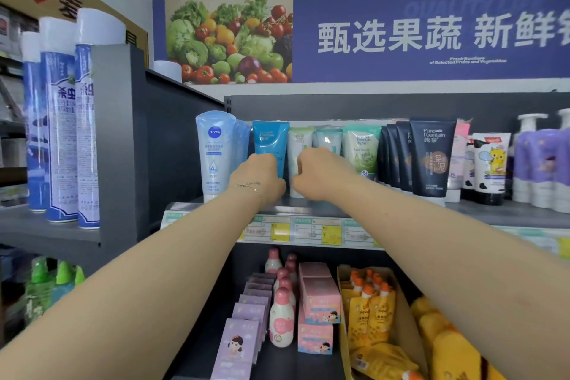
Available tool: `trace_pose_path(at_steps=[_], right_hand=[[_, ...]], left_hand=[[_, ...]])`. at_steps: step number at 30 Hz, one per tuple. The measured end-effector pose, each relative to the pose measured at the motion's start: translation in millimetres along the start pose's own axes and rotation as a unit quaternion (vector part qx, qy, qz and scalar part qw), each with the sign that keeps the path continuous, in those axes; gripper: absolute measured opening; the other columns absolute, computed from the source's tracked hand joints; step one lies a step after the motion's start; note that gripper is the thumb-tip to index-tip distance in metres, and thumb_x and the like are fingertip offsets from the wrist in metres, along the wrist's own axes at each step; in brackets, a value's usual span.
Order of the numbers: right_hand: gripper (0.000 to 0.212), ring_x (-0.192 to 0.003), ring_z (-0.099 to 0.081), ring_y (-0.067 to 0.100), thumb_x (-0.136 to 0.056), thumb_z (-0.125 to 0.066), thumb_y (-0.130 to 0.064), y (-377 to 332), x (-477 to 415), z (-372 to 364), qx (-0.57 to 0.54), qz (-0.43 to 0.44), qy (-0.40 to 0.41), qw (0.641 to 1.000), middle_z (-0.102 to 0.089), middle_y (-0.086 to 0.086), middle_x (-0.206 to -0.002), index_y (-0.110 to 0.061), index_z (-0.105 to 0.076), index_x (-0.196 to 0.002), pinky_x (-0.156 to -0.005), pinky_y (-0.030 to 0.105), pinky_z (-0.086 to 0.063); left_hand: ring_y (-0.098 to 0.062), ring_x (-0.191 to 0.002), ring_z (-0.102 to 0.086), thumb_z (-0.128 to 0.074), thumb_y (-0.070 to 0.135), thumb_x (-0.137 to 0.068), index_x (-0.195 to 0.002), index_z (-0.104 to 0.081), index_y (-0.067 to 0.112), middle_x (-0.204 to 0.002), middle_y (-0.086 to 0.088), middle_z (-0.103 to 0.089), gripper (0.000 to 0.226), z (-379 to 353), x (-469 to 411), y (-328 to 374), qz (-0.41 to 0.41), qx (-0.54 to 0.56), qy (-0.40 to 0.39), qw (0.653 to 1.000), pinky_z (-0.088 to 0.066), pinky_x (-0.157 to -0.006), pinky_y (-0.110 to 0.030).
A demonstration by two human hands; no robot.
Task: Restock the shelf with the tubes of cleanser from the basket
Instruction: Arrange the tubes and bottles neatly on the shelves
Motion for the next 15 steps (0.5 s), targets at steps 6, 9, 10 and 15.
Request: trace_pose_path(at_steps=[6, 9, 10, 15], right_hand=[[0.012, -0.079, -0.055, 0.024, -0.088, -0.054, -0.027, 4.0, 30.4, 28.9, 0.020, 0.027, 0.008, 0.999, -0.054, 0.001, -0.088, -0.016, -0.056, -0.092, -0.065, 0.030, -0.042], [0.011, -0.078, -0.057, 0.024, -0.087, -0.054, -0.027, 6.8, 45.0, 37.8, 0.024, 0.034, 0.008, 0.999, -0.056, 0.001, -0.087, -0.016, -0.055, -0.087, -0.063, 0.030, -0.042], [0.010, -0.079, -0.057, 0.025, -0.087, -0.054, -0.026, 7.8, 50.0, 41.1, 0.024, 0.036, 0.008, 0.999, -0.056, 0.001, -0.086, -0.016, -0.054, -0.085, -0.064, 0.030, -0.042], [0.012, -0.077, -0.056, 0.023, -0.087, -0.054, -0.028, 10.9, 70.2, 50.0, -0.008, 0.041, 0.005, 0.999, -0.056, 0.001, -0.085, -0.017, -0.052, -0.084, -0.065, 0.032, -0.045]], left_hand=[[-0.023, -0.082, -0.057, -0.055, 0.026, -0.088, -0.092, -0.051, 0.018, -0.094, -0.003, -0.058, 0.010, 21.3, 26.7, 35.8, -0.046, -0.065, -0.012, 0.997, -0.050, -0.071, -0.033], [-0.023, -0.086, -0.059, -0.053, 0.030, -0.089, -0.104, -0.055, 0.018, -0.101, -0.002, -0.061, 0.019, 29.4, 42.9, 47.3, -0.057, -0.096, -0.010, 0.994, -0.053, -0.078, -0.035], [-0.022, -0.087, -0.058, -0.053, 0.030, -0.090, -0.107, -0.055, 0.019, -0.103, -0.002, -0.060, 0.021, 32.0, 49.3, 50.4, -0.060, -0.103, -0.009, 0.993, -0.053, -0.079, -0.035], [-0.023, -0.086, -0.057, -0.051, 0.028, -0.092, -0.109, -0.055, 0.019, -0.106, -0.003, -0.059, 0.020, 44.6, 78.6, 60.9, -0.070, -0.101, -0.005, 0.992, -0.049, -0.074, -0.034]])
Point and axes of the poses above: each hand's wrist, its own x-axis away from the middle knuckle, its own z-axis out of the back of the hand, y = z × x, the point moved 10 cm from there along -x, towards the middle knuckle
